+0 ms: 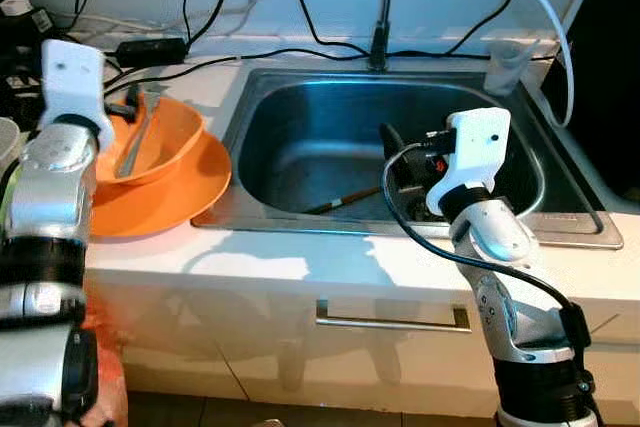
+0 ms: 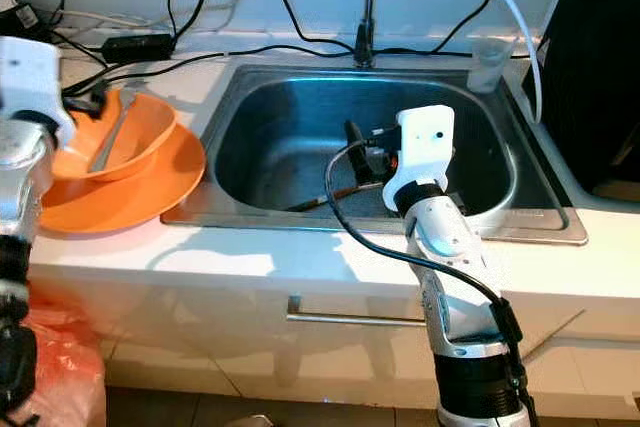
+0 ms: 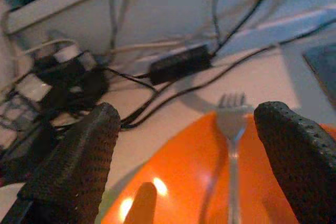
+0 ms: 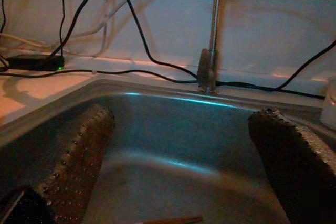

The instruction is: Kitchen organization

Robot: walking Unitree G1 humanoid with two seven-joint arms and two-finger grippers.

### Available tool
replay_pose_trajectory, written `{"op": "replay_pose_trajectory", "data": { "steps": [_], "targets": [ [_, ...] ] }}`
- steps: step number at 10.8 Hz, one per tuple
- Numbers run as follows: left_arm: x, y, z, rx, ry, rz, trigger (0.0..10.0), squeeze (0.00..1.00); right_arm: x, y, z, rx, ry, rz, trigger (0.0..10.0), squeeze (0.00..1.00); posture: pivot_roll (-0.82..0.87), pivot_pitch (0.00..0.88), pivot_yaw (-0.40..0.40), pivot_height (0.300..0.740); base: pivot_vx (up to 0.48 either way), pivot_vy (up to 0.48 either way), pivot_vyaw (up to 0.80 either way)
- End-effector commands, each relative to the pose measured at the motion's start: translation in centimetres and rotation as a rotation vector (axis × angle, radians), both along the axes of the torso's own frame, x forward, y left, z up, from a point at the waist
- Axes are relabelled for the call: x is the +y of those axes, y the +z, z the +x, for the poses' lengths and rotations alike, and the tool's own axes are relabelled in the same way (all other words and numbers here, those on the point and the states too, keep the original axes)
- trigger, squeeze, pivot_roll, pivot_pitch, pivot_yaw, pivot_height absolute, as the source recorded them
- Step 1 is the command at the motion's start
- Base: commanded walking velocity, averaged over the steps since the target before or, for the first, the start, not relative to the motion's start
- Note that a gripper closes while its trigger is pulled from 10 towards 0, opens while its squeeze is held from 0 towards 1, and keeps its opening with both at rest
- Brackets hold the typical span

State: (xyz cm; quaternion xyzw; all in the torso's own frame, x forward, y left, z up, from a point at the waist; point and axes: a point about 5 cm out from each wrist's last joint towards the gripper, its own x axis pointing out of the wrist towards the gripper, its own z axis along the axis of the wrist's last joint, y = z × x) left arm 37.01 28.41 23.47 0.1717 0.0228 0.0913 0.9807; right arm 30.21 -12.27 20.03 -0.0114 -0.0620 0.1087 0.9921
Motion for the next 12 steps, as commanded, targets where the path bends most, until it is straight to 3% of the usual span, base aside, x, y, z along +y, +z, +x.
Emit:
{"op": "replay_pose_trajectory", "data": {
  "steps": [1, 6, 8, 11, 12],
  "targets": [
    [0.3, 0.4, 0.2, 0.037, -0.026, 0.028, 10.0, 0.00, -0.1, 0.2, -0.1, -0.011, -0.003, -0.003, 10.0, 0.00, 0.12, 0.000, 0.071, 0.740, 0.000, 0.000, 0.00],
    [2.9, -0.5, 0.5, 0.225, -0.017, 0.086, 10.0, 0.00, -0.6, 0.2, -0.1, -0.011, -0.014, -0.014, 10.0, 0.00, 0.11, 0.000, 0.084, 0.740, 0.000, 0.000, 0.00],
    [3.6, -1.3, 0.3, 0.301, -0.036, 0.040, 10.0, 0.00, -0.7, 0.2, -0.1, -0.011, -0.022, -0.013, 10.0, 0.00, 0.11, 0.001, 0.088, 0.740, 0.000, 0.000, 0.00],
    [3.4, -1.8, 0.5, 0.333, -0.076, -0.009, 10.0, 0.00, -0.5, 0.2, -0.2, -0.011, -0.009, -0.002, 10.0, 0.00, 0.11, 0.000, 0.094, 0.740, 0.000, 0.000, 0.00],
    [3.0, -1.9, 0.7, 0.336, -0.103, -0.018, 10.0, 0.00, 0.6, 0.4, -0.7, -0.010, 0.097, 0.031, 10.0, 0.00, 0.10, 0.000, 0.097, 0.740, 0.000, 0.000, 0.00]
  ]
}}
